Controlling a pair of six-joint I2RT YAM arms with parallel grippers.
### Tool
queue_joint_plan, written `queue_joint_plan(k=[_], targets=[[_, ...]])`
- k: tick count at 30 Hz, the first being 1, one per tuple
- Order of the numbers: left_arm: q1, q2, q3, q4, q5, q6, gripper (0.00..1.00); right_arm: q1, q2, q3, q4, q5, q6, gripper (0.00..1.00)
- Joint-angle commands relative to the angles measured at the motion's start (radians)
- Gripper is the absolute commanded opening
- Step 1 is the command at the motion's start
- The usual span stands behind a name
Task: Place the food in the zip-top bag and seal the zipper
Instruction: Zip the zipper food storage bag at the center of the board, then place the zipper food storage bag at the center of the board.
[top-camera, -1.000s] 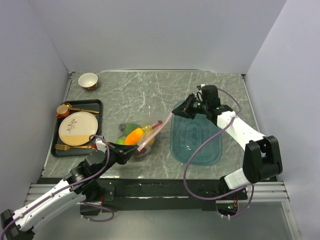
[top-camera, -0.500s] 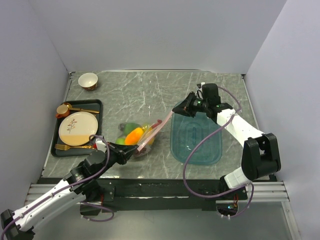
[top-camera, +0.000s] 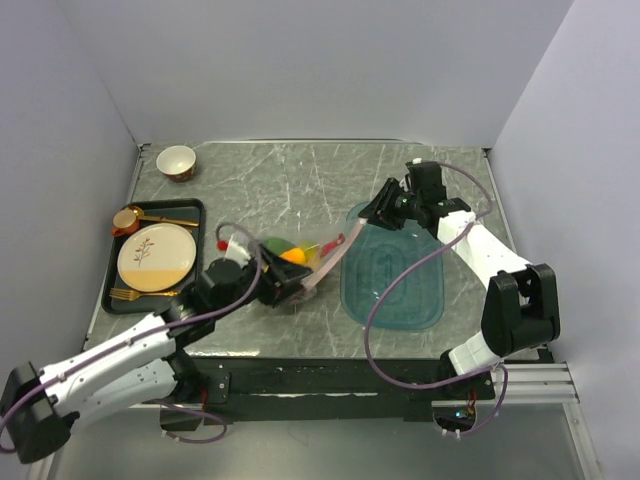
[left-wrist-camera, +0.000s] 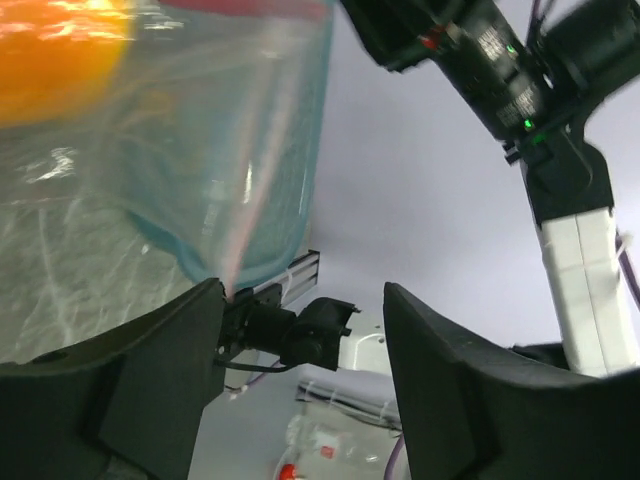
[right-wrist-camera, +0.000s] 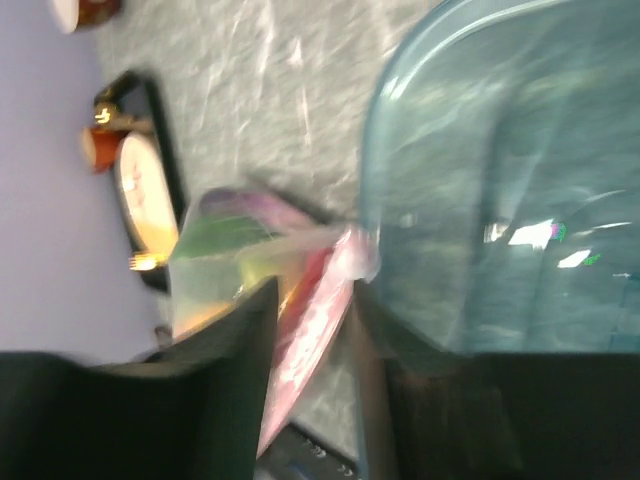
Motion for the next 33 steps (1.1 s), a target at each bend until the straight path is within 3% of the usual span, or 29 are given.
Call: queue_joint_plan(k=[1, 3, 8, 11, 12, 15, 22, 28, 31, 33], targets=[[-0.024, 0.035, 0.142, 0.02, 0.022, 0.212, 0.73, -0.012, -0.055, 0.083, -0.091, 0.137, -0.098, 0.61], [-0.022, 0.023, 0.166, -0.028, -0.019, 0.24, 0.8, -0.012, -0.068, 0.094, -0.134, 0.191, -0.122, 0.69], [-0.024, -0.022, 0.195, -0.149, -0.131, 0.266, 0.89, -0.022, -0.131, 0.071, -0.179, 0.286, -0.139, 0.72], [-0.022, -0.034, 0.206, -0.206, -0.183, 0.268, 0.91, -0.022, -0.174, 0.006, -0.155, 0.186, -0.097, 0.71], [-0.019, -0.035, 0.205, -0.216, -0.192, 0.266, 0.91, -0.019, -0.186, -0.02, -0.098, 0.064, -0.074, 0.71], [-0.018, -0.035, 0.194, -0.22, -0.229, 0.266, 0.93, 0.052, -0.234, -0.146, 0.035, -0.063, 0.049, 0.7], [0.011, 0.024, 0.194, -0.182, -0.219, 0.288, 0.95, 0.253, -0.268, -0.26, 0.137, -0.031, 0.189, 0.71], [0.027, 0.099, 0.189, -0.121, -0.133, 0.28, 0.94, 0.264, -0.197, -0.265, 0.203, -0.046, 0.221, 0.71], [0.025, 0.122, 0.18, -0.096, -0.087, 0.26, 0.92, 0.265, -0.184, -0.274, 0.244, -0.062, 0.242, 0.64], [0.025, 0.129, 0.168, -0.07, -0.07, 0.251, 0.88, 0.267, -0.177, -0.294, 0.282, -0.069, 0.259, 0.52]])
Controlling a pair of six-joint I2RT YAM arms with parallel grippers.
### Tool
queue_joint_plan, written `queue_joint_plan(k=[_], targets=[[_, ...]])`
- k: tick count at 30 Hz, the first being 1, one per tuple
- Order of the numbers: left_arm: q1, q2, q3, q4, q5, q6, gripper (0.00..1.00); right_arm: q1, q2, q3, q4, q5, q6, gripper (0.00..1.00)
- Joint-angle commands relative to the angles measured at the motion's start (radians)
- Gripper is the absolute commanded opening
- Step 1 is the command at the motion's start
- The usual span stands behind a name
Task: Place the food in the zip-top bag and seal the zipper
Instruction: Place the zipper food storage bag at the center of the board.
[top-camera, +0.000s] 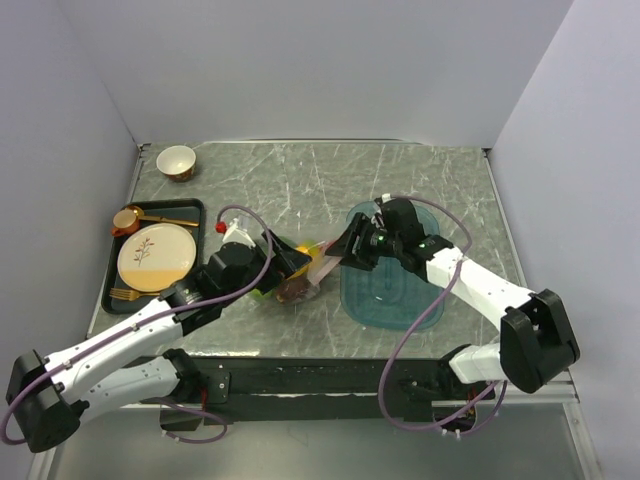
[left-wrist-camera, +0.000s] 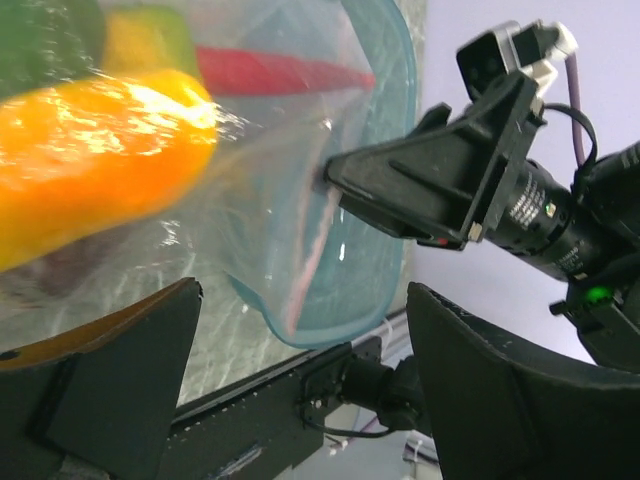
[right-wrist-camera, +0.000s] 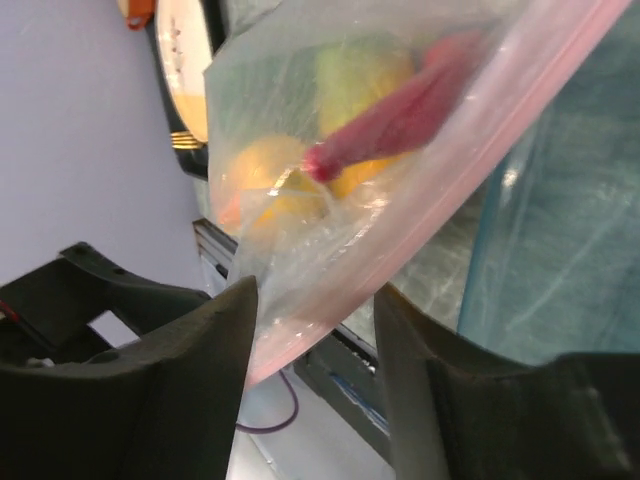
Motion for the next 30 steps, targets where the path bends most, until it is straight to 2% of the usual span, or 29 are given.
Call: queue_joint_plan(k=[1, 2, 4, 5, 11, 18, 19, 21, 22, 24, 27, 30], targets=[[0.003, 0.011, -0.002, 0.102, 0.082, -0.019, 0.86, 0.002, 0.016, -0.022, 0.129, -0.029, 0.053, 0.49], [0.003, 0.011, -0.01, 0.115, 0.089, -0.023, 0.83, 0.003, 0.019, -0.022, 0.127, -0.029, 0.055, 0.41], [0.003, 0.011, -0.017, 0.126, 0.106, -0.03, 0.8, 0.002, 0.014, -0.029, 0.123, -0.018, 0.053, 0.33], [0.003, 0.008, -0.022, 0.128, 0.107, -0.031, 0.76, 0.002, 0.01, -0.034, 0.124, -0.012, 0.054, 0.24], [0.003, 0.002, -0.036, 0.14, 0.121, -0.034, 0.64, 0.002, -0.036, -0.039, 0.081, 0.052, 0.018, 0.0], [0.003, 0.016, -0.036, 0.142, 0.138, -0.024, 0.6, 0.002, -0.084, -0.028, -0.02, 0.137, -0.055, 0.0], [0.003, 0.02, -0.037, 0.14, 0.141, -0.02, 0.6, 0.003, -0.092, -0.025, -0.037, 0.147, -0.08, 0.2], [0.003, 0.023, -0.037, 0.138, 0.145, -0.014, 0.59, 0.002, -0.099, -0.011, -0.11, 0.211, -0.097, 0.38], [0.003, 0.028, -0.037, 0.135, 0.145, -0.01, 0.59, 0.002, -0.113, -0.013, -0.129, 0.23, -0.109, 0.41], [0.003, 0.033, -0.039, 0.129, 0.145, -0.008, 0.59, -0.003, -0.124, -0.023, -0.17, 0.277, -0.118, 0.44], [0.002, 0.037, -0.039, 0.129, 0.159, -0.004, 0.59, -0.011, -0.121, -0.036, -0.198, 0.282, -0.135, 0.39], [0.002, 0.042, -0.03, 0.12, 0.161, 0.01, 0.59, -0.012, -0.106, -0.051, -0.209, 0.29, -0.138, 0.38]])
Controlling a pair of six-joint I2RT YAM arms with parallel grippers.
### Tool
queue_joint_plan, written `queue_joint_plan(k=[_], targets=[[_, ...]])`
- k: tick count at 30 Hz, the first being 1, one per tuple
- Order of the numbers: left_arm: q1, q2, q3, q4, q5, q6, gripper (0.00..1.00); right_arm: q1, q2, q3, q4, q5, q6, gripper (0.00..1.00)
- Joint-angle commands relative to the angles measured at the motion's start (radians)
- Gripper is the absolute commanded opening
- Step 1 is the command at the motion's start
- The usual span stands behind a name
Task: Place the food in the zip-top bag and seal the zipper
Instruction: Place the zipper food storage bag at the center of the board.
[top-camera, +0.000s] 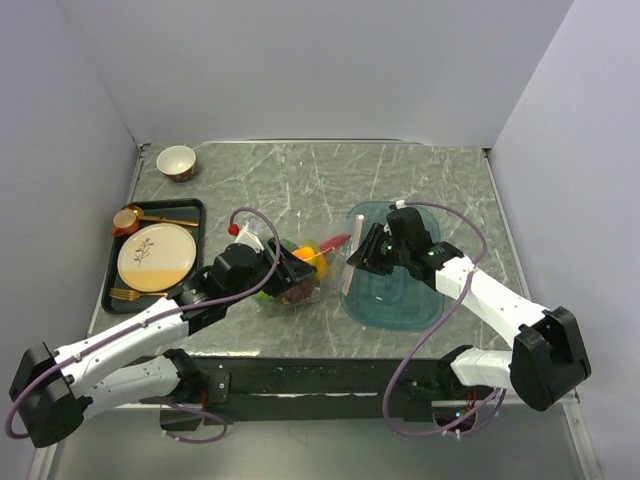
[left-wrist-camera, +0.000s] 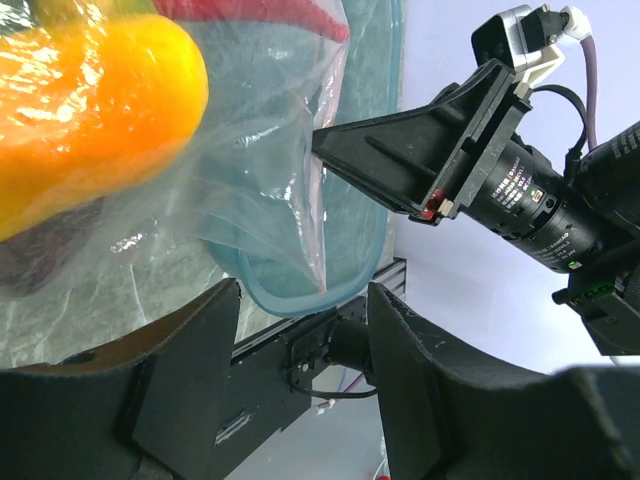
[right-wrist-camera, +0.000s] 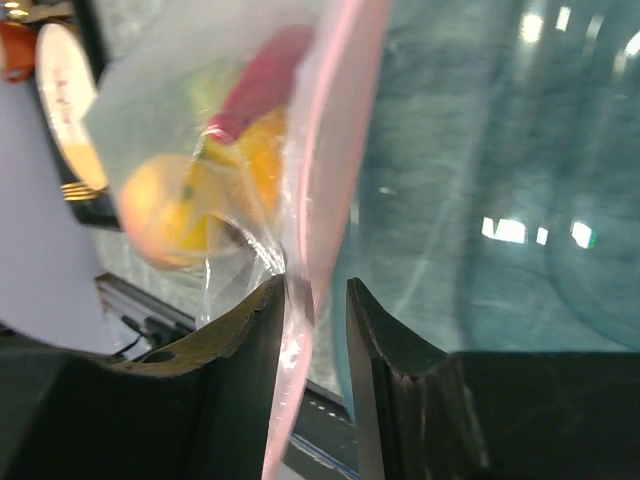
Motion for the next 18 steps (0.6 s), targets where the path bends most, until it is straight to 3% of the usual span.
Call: queue_joint_plan(k=[1, 6, 15, 18], targets=[[0.002, 0.009, 0.021, 0.022, 0.025, 0.042, 0.59, -0.008, 0.002, -0.011, -0.054, 0.066, -0.036, 0.38], [0.002, 0.032, 0.048, 0.005, 0.037, 0.065, 0.57, -0.009, 0.03, -0.022, -0.029, 0.057, -0.029, 0.37], [0.002, 0.021, 0.052, 0.005, 0.033, 0.071, 0.57, -0.023, 0.027, 0.007, -0.082, 0.089, -0.069, 0.46], [0.002, 0.015, 0.059, -0.01, 0.025, 0.079, 0.58, -0.025, -0.032, 0.011, -0.074, 0.092, -0.071, 0.55]])
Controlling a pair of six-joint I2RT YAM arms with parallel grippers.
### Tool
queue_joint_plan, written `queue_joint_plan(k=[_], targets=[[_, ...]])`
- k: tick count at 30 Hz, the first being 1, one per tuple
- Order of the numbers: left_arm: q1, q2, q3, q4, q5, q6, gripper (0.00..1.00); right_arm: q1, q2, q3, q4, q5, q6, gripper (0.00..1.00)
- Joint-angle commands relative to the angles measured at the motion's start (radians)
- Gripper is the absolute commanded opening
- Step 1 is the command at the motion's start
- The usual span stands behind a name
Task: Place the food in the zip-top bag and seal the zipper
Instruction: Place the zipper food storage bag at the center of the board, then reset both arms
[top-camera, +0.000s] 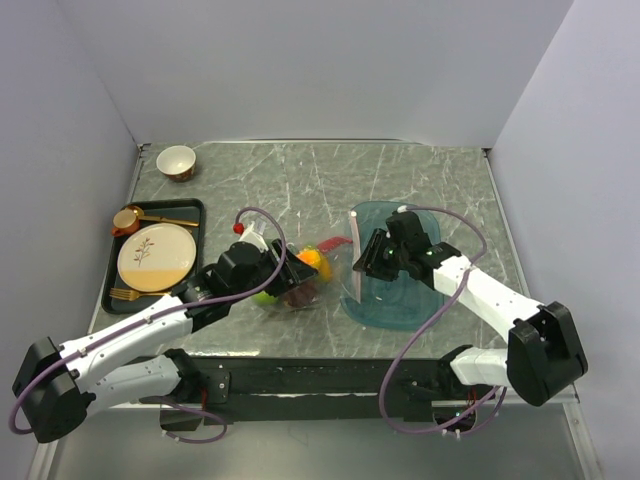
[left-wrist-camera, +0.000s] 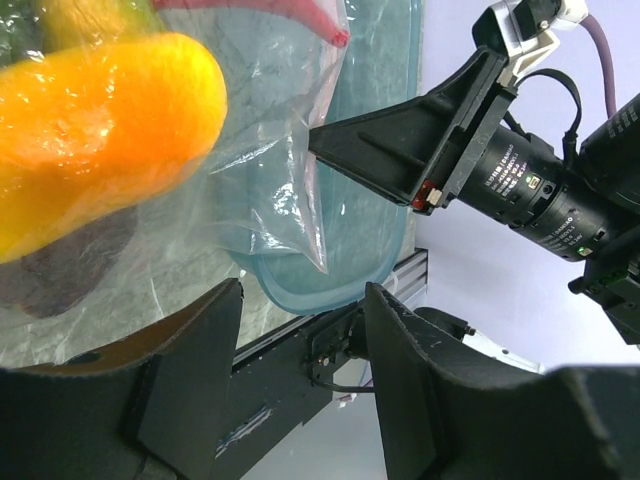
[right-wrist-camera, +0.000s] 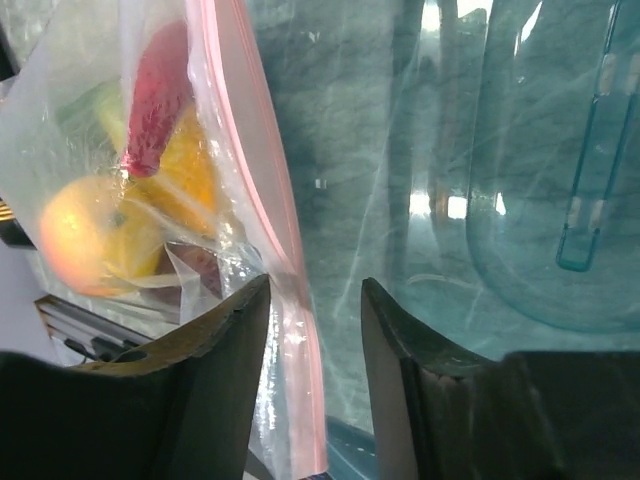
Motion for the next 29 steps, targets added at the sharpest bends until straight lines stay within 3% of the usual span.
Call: queue_joint_plan(k=[1, 3, 9, 16, 29], targets=[[0.002, -0.023, 0.055, -0.003, 0.007, 0.03, 0.58, -0.009, -0.078, 0.033, -0.011, 0.038, -0.026, 0.59], [0.002, -0.024, 0.061, -0.009, 0.004, 0.045, 0.58, -0.015, -0.113, 0.039, -0.016, 0.054, -0.021, 0.65], [0.0, -0.01, 0.107, -0.049, -0.001, 0.105, 0.66, -0.032, -0.155, 0.064, -0.046, 0.072, -0.029, 0.66], [0.0, -0.027, 0.166, -0.101, -0.077, 0.195, 0.99, -0.091, -0.173, 0.081, -0.083, 0.104, -0.055, 0.68], [0.0, 0.089, 0.375, -0.307, -0.294, 0.41, 0.99, -0.323, -0.181, 0.122, -0.151, 0.187, -0.19, 0.76]])
